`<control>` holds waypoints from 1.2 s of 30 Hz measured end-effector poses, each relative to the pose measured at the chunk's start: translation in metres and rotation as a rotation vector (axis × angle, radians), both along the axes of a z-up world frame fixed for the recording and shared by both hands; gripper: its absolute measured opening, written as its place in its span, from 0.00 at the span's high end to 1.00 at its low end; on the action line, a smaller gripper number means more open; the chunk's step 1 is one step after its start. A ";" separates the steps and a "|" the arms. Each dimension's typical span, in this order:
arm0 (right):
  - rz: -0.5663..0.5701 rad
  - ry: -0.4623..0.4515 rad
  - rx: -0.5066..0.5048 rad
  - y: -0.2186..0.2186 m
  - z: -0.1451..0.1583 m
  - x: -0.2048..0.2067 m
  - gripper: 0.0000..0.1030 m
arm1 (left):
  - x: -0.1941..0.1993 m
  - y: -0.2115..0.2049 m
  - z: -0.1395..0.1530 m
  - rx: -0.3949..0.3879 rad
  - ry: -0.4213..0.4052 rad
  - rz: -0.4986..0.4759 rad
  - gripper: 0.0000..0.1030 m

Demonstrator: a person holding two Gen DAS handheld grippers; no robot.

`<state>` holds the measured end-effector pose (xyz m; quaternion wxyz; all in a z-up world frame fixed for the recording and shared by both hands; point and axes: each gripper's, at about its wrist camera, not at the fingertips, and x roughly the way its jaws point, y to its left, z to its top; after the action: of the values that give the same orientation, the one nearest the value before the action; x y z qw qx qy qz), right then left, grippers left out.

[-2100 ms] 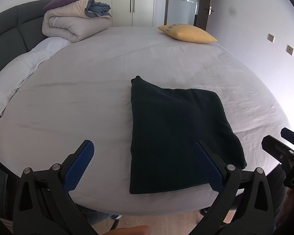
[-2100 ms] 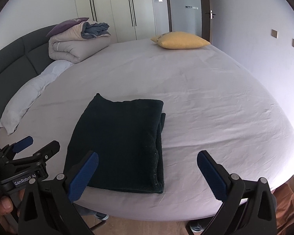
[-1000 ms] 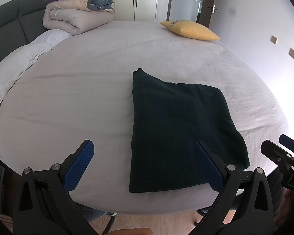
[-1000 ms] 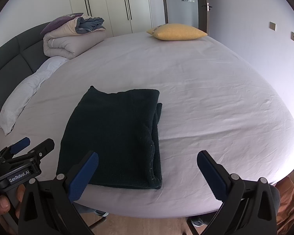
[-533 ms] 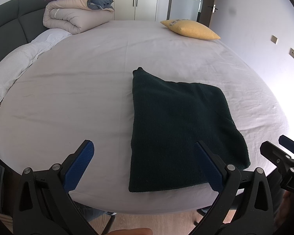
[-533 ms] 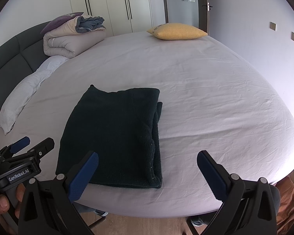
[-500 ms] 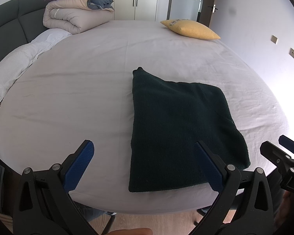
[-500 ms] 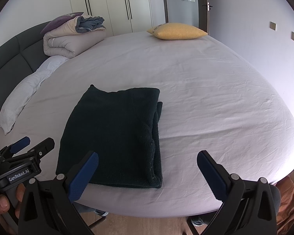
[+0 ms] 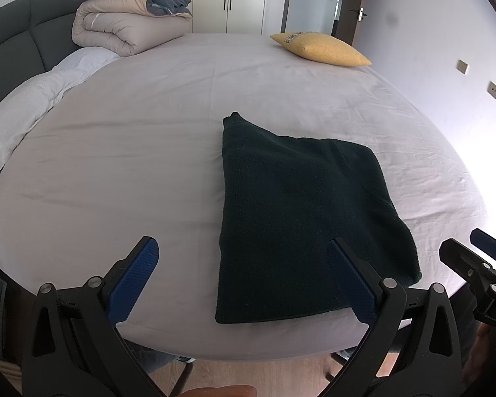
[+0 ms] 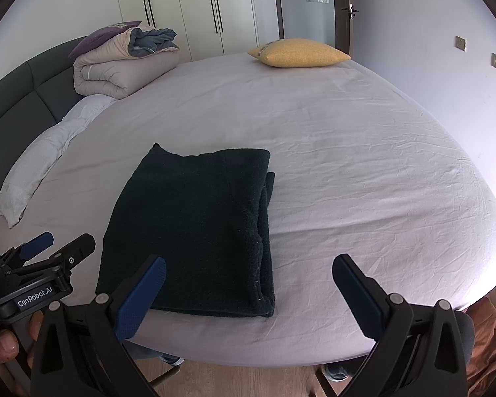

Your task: Fold small clothes

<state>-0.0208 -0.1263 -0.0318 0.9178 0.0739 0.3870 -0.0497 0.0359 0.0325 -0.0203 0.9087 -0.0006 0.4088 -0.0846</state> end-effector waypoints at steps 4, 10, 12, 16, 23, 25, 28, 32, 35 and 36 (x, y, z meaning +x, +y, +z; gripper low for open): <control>0.000 0.003 0.001 0.003 -0.001 -0.001 0.00 | 0.000 0.000 0.000 0.003 0.000 -0.002 0.00; -0.004 0.016 0.012 0.007 -0.003 -0.003 0.00 | 0.000 -0.001 -0.005 0.004 0.012 -0.002 0.00; -0.005 0.021 0.015 0.006 -0.005 -0.002 0.00 | 0.000 -0.001 -0.007 0.004 0.016 -0.001 0.00; -0.002 0.030 0.022 0.008 -0.007 -0.002 0.00 | 0.001 0.000 -0.008 0.003 0.020 -0.001 0.00; 0.005 0.035 0.024 0.002 -0.008 0.002 0.00 | 0.002 0.001 -0.009 0.003 0.024 0.001 0.00; 0.004 0.032 0.026 0.004 -0.008 0.001 0.00 | 0.004 0.002 -0.009 0.002 0.028 0.003 0.00; 0.004 0.034 0.027 0.002 -0.008 0.002 0.00 | 0.005 0.004 -0.010 0.001 0.031 0.005 0.00; 0.009 0.036 0.028 0.001 -0.006 0.004 0.00 | 0.006 0.005 -0.010 0.000 0.032 0.004 0.00; 0.008 0.037 0.029 0.001 -0.006 0.004 0.00 | 0.006 0.006 -0.010 -0.001 0.033 0.005 0.00; 0.008 0.037 0.029 0.001 -0.006 0.004 0.00 | 0.006 0.006 -0.010 -0.002 0.033 0.005 0.00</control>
<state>-0.0167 -0.1250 -0.0382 0.9094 0.0847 0.4050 -0.0420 0.0416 0.0386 -0.0304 0.9020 -0.0038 0.4238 -0.0825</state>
